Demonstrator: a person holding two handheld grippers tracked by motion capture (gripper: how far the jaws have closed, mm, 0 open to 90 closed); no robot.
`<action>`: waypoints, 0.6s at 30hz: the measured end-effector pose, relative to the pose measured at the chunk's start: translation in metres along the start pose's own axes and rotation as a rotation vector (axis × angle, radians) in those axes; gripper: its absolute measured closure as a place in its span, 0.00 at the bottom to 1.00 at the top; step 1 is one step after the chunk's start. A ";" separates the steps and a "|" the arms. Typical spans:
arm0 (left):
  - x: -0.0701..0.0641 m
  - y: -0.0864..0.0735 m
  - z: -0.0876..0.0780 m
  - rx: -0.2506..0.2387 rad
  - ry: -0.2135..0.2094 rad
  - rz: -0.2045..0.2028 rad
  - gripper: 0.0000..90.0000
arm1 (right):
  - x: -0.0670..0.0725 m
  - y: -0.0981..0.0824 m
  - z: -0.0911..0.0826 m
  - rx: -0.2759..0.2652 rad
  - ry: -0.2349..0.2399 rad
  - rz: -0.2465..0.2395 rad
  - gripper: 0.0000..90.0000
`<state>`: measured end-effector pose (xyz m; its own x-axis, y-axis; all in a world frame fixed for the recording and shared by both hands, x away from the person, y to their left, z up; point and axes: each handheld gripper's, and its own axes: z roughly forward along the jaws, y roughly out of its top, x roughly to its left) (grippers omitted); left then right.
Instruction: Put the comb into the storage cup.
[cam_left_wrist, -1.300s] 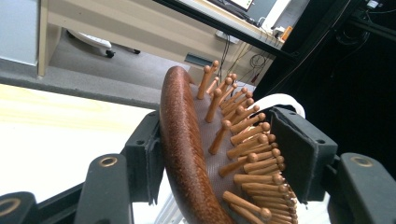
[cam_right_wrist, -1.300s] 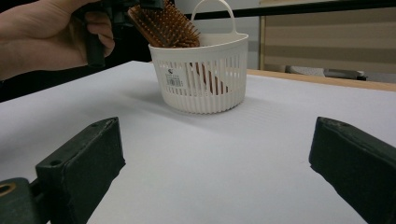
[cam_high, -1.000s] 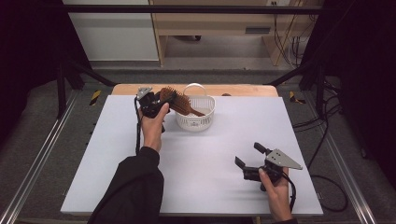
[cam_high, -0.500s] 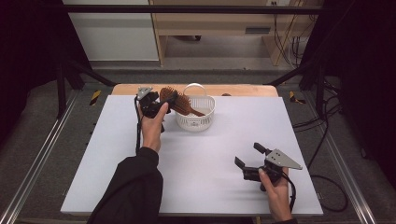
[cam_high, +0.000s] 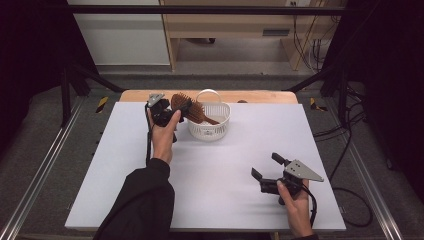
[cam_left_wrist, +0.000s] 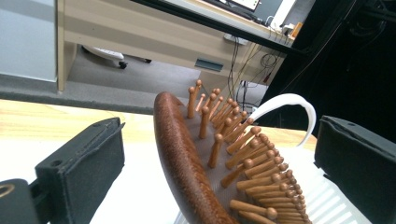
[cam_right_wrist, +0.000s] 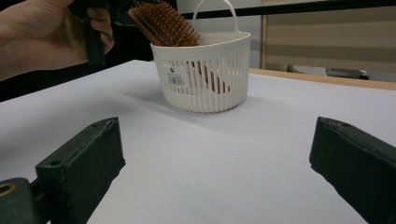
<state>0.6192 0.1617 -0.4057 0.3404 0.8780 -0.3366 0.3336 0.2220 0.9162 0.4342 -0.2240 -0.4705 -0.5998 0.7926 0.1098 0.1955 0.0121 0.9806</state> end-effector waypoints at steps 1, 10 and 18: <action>0.000 0.000 0.000 0.003 0.005 0.001 0.02 | 0.000 0.000 0.000 0.000 0.000 0.000 0.04; -0.005 -0.002 -0.007 0.001 0.002 0.021 0.02 | 0.000 0.000 0.001 -0.002 0.002 0.003 0.04; -0.009 -0.007 -0.015 0.003 0.009 0.051 0.02 | -0.001 0.000 -0.001 -0.006 0.008 0.007 0.04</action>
<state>0.6007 0.1586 -0.4059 0.3494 0.8917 -0.2879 0.3185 0.1759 0.9314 0.4341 -0.2256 -0.4702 -0.6047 0.7876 0.1179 0.1952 0.0031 0.9808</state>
